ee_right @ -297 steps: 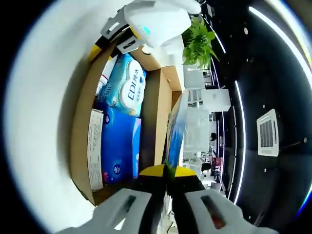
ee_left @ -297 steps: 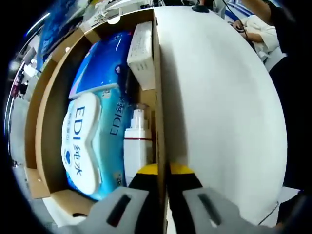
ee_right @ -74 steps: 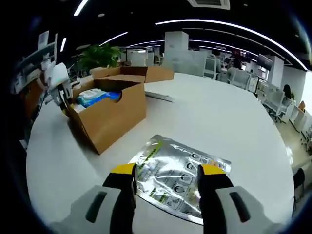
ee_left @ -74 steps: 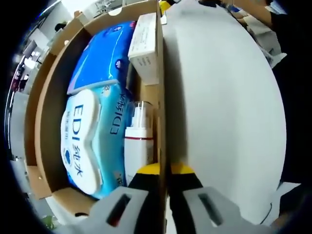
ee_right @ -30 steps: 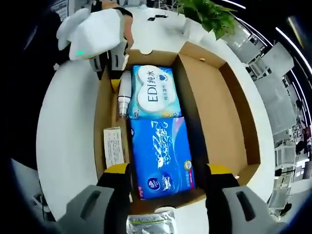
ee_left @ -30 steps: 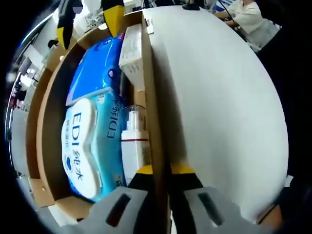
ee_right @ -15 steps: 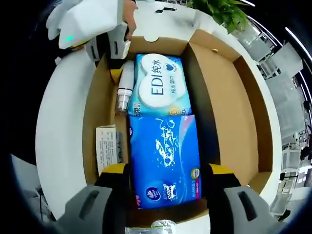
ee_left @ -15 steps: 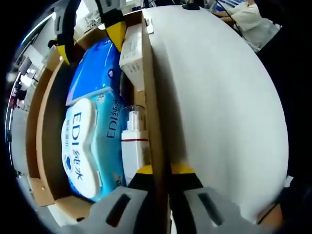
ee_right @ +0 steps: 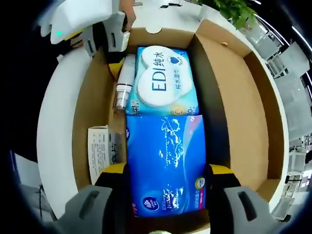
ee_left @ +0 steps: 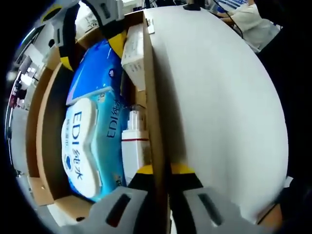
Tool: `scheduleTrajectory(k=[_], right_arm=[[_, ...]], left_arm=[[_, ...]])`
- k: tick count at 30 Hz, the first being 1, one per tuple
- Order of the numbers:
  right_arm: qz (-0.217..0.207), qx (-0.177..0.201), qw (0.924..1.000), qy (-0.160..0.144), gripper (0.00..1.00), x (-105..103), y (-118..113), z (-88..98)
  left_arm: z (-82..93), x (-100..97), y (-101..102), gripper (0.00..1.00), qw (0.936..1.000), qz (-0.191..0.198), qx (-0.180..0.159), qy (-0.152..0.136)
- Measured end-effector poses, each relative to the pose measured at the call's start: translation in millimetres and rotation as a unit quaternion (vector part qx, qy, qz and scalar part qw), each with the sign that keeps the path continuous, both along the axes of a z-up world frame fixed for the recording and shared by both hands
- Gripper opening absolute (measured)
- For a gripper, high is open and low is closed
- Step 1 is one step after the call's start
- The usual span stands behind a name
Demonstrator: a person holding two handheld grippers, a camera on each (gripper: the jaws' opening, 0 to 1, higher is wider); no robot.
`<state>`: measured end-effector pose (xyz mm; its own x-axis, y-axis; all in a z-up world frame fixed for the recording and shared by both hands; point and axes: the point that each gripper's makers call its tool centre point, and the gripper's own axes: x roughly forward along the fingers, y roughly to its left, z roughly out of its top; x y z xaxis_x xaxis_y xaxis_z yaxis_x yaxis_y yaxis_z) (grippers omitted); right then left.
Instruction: Operate the shoe box by opening the lid, removing the specified soft item, and placing it in the target area until the item is outside and the box remains undamaged.
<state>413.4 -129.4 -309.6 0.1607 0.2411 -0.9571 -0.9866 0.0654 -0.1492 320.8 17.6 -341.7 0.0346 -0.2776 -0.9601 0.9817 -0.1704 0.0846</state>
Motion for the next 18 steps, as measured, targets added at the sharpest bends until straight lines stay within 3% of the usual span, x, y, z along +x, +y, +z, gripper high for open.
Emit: scheduleTrajectory(k=[18], right_arm=[[0.005, -0.015, 0.9989, 0.043, 0.67, -1.2, 2.0, -11.9]], left_arm=[[0.2, 0.5, -0.2, 0.03, 1.0000, 0.000, 0.000, 0.001]])
